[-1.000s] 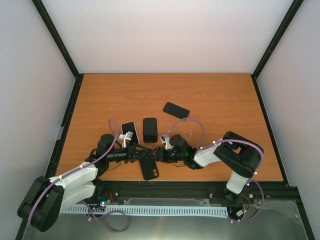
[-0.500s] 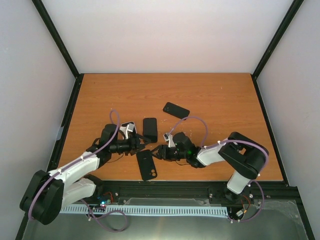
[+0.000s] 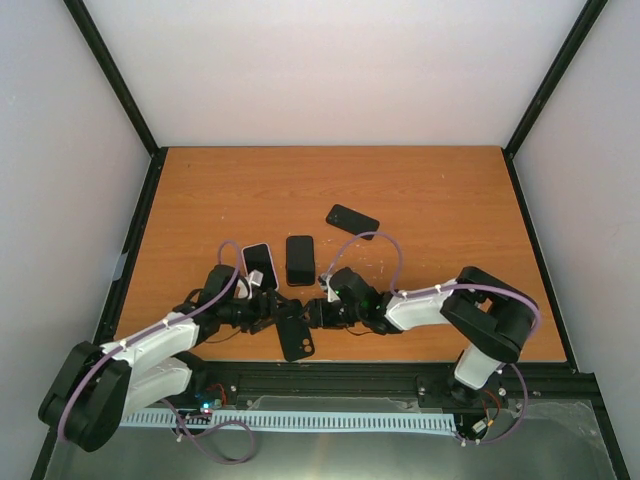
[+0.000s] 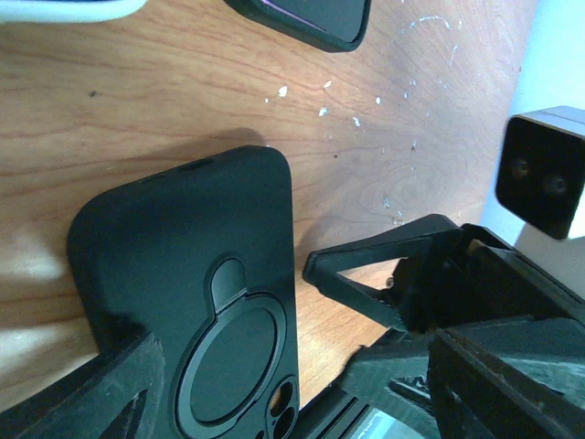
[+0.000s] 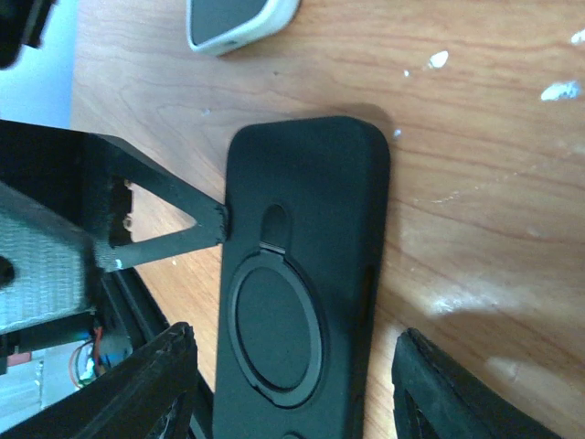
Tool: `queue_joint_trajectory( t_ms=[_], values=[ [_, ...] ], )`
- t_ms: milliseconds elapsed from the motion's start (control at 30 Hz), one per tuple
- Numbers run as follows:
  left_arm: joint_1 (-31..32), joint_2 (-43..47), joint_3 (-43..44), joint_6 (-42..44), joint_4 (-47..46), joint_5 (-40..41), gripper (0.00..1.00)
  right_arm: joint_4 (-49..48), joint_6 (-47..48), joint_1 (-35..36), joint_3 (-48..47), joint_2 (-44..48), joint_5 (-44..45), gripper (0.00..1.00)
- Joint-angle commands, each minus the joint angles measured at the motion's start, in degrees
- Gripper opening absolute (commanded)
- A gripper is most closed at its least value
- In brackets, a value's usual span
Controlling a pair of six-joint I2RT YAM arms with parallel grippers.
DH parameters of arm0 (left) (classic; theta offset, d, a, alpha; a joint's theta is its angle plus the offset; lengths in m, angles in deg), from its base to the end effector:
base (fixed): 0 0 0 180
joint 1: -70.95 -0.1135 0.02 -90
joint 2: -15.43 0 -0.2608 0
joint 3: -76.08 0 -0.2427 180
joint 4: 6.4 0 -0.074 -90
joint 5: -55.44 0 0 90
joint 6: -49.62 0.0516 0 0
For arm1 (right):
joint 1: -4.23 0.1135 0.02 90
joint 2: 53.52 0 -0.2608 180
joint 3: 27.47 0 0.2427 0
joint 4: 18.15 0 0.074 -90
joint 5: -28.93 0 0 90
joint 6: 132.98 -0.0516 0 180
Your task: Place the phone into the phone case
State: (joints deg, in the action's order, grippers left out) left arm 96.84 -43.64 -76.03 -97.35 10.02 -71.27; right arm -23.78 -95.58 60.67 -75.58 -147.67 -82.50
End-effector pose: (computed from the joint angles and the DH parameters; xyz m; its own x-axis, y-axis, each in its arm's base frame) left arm 0.1407 -0.1026 0.1264 -0.9596 -0.2813 0.0025 -0.1685 0.5675 -0.8059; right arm 0.1503 0.2606 0.1198 -0.9561 -0.1035 -0.2743 -0.2799 0.6009 0.7487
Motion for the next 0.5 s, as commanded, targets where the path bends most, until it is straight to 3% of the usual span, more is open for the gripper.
queue_joint_trajectory(
  t_ms=[0, 167, 467],
  values=[
    [0.3, -0.3, -2.4, 0.0, -1.0, 0.5, 0.79, 2.2, 0.7, 1.0, -1.9, -1.8, 1.6, 0.58],
    [0.3, -1.7, -4.0, -2.3, -5.2, -1.1, 0.79, 2.9, 0.5, 1.5, -3.3, -3.3, 1.3, 0.58],
    [0.3, 5.9, 3.8, 2.1, 13.5, 6.8, 0.82, 3.5, -0.5, 1.7, -2.9, -3.0, 3.1, 0.58]
  ],
)
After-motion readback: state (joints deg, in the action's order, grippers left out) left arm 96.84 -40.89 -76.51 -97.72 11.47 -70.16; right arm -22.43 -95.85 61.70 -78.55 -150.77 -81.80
